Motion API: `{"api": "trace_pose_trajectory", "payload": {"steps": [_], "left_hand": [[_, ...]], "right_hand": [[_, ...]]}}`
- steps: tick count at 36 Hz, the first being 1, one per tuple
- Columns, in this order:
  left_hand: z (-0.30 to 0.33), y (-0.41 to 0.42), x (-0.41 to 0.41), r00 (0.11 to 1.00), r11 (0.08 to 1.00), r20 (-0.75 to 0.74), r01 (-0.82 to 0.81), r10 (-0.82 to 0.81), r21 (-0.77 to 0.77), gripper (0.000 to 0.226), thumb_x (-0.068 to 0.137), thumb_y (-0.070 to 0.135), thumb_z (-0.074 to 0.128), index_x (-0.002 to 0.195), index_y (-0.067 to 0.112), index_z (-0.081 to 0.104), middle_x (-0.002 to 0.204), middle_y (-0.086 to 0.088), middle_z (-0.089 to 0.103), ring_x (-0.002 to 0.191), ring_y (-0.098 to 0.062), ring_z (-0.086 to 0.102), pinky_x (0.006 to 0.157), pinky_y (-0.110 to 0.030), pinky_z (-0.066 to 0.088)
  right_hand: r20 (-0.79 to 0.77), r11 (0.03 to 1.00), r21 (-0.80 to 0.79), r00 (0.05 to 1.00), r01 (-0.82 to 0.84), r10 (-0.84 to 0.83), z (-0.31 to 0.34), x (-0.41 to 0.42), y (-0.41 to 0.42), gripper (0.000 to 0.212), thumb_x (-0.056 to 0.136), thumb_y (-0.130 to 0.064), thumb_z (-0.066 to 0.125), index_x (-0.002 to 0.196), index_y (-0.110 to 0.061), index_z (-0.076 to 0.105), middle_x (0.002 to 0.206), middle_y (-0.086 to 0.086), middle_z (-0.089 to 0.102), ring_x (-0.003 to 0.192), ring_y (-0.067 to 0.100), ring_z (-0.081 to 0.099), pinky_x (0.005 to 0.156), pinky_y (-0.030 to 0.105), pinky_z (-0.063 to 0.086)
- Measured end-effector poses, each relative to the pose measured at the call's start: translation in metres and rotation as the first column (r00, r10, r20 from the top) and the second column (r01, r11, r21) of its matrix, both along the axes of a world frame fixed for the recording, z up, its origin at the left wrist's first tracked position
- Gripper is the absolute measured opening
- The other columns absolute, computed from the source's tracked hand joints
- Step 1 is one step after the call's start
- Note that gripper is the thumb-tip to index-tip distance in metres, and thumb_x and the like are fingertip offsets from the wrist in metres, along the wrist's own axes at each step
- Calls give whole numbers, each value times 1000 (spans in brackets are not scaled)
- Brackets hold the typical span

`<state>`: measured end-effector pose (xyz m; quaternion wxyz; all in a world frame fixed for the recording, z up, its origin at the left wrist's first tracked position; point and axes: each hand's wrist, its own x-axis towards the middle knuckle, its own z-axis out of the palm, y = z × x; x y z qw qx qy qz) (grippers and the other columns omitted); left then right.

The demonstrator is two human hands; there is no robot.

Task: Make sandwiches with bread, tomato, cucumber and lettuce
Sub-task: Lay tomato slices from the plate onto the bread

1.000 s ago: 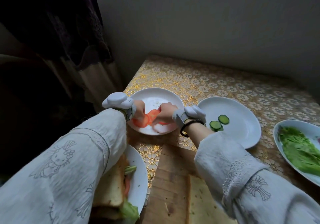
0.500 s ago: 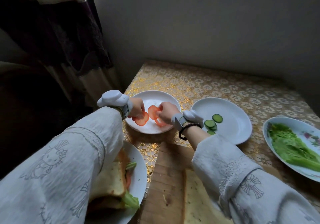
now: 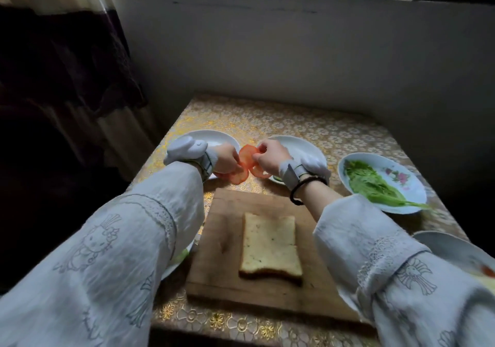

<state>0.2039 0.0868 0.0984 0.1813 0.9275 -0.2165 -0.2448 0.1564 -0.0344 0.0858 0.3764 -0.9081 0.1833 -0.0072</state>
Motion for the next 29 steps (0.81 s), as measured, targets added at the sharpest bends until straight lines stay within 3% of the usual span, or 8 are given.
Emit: {"api": "trace_pose_trajectory", "payload": {"steps": [3,6,9,11,14,16,21,29], "left_hand": [[-7,-9,-29,996,993,-84,-35,25,-112,14,95,12,51,99,9,64,81,-7,62,64,-15,57,58,-21,51],[-18,-13,-55,971,980,-236,-69,23,-188,14,92,5,54,80,10,59,70,-7,58,52,-9,53,45,-13,45],[-32,-16,-75,960,972,-280,-89,25,-217,22,91,5,57,71,13,54,62,-6,56,34,-2,49,41,-12,40],[-41,-18,-82,969,969,-238,-115,61,-219,23,90,7,59,68,13,56,49,-1,57,32,-2,48,39,-13,41],[-54,-17,-86,986,966,-107,-149,129,-211,16,87,11,63,71,11,63,35,7,53,36,-3,49,38,-13,40],[-59,-14,-92,986,958,-44,-169,163,-232,11,86,12,62,90,5,71,42,7,58,32,2,49,38,-10,40],[-69,-5,-110,967,944,70,-221,245,-243,25,89,14,59,111,10,71,116,-9,69,110,-21,62,85,-21,44],[-87,-8,-113,916,877,51,-364,398,-313,29,86,17,64,111,2,63,122,-19,61,120,-30,52,104,-35,41]], "right_hand": [[-6,999,16,999,49,-49,-3,-26,-12,23,93,-15,53,109,-2,63,105,16,69,98,30,65,83,36,55],[-10,992,67,995,104,-104,-9,-53,-19,24,92,-17,53,105,1,64,77,8,62,66,19,58,50,18,43],[-37,973,179,990,143,-139,-19,-69,-23,13,88,-6,54,92,-3,66,79,9,59,68,20,57,58,28,52],[-61,937,302,984,176,-166,-25,-77,-25,21,85,3,52,72,-11,58,71,10,58,66,22,56,65,38,60],[-74,897,395,980,199,-184,-29,-89,-27,29,87,8,50,67,-13,50,65,7,51,54,14,47,36,17,49],[-90,857,473,979,204,-184,-30,-96,-27,28,89,8,51,69,-13,50,68,6,50,54,13,45,33,13,45],[-112,819,537,980,200,-165,-35,-108,-25,17,88,5,54,93,-10,60,70,5,51,51,9,48,33,12,45],[-183,901,375,970,219,-160,-48,-118,-26,17,88,-11,64,105,-12,67,71,0,54,60,9,48,45,21,48]]}}
